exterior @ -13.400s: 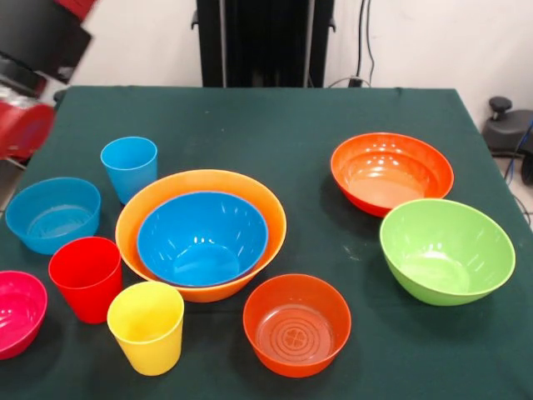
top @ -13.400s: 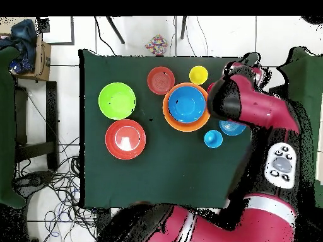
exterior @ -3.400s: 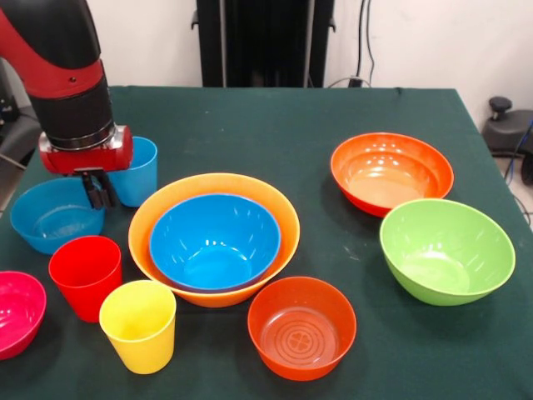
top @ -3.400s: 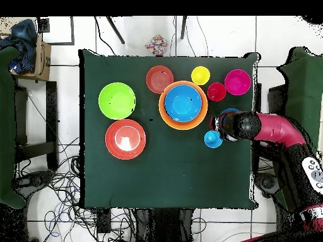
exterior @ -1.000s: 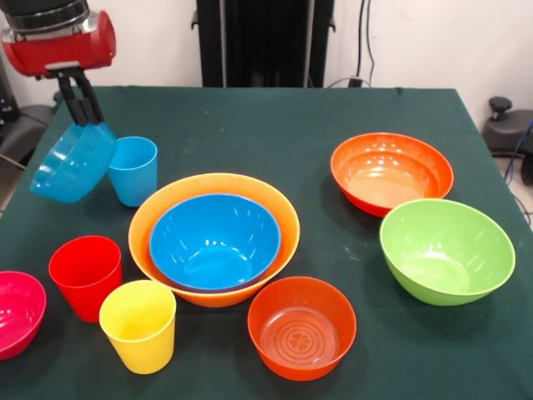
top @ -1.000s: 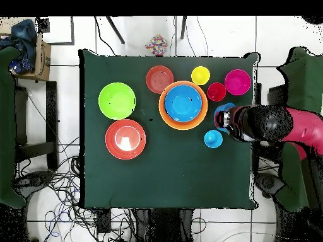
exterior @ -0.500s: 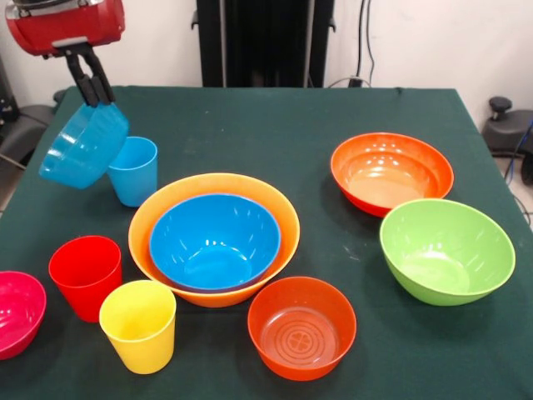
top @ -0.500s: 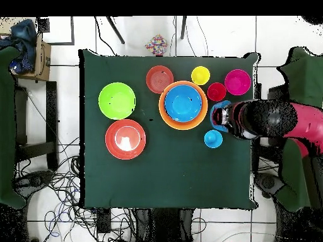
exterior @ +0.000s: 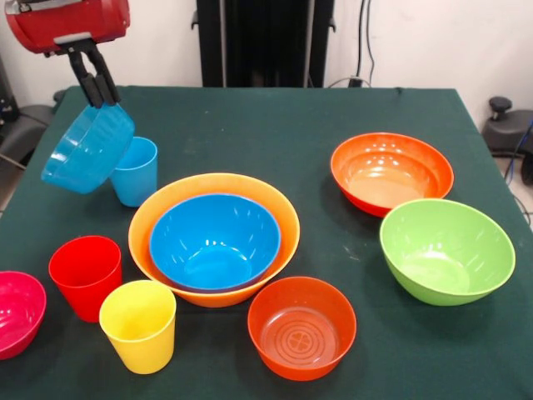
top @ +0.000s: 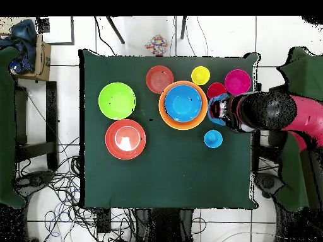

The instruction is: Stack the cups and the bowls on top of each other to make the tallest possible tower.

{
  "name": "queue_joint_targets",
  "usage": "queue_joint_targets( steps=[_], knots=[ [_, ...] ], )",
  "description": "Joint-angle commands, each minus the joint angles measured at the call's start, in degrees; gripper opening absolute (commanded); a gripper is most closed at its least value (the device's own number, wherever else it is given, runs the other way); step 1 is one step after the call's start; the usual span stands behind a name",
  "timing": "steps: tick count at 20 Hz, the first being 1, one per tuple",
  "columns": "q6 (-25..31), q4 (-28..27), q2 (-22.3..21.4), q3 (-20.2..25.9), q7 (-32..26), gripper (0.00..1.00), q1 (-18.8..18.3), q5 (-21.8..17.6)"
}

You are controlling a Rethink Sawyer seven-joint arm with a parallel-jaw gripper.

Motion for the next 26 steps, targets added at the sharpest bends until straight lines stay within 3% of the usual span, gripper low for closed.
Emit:
queue_joint_targets(
  steps=[1,10,26],
  knots=[
    [6.82,-4.52,1.29,0.57,-9.15,0.00,4.55,1.17],
    [8.27,-8.56,1.58,-1.12,-6.49,0.00,8.31,3.06],
    [9.50,-16.25,4.35,-5.04,-2.12,0.00,14.78,2.81]
  ],
)
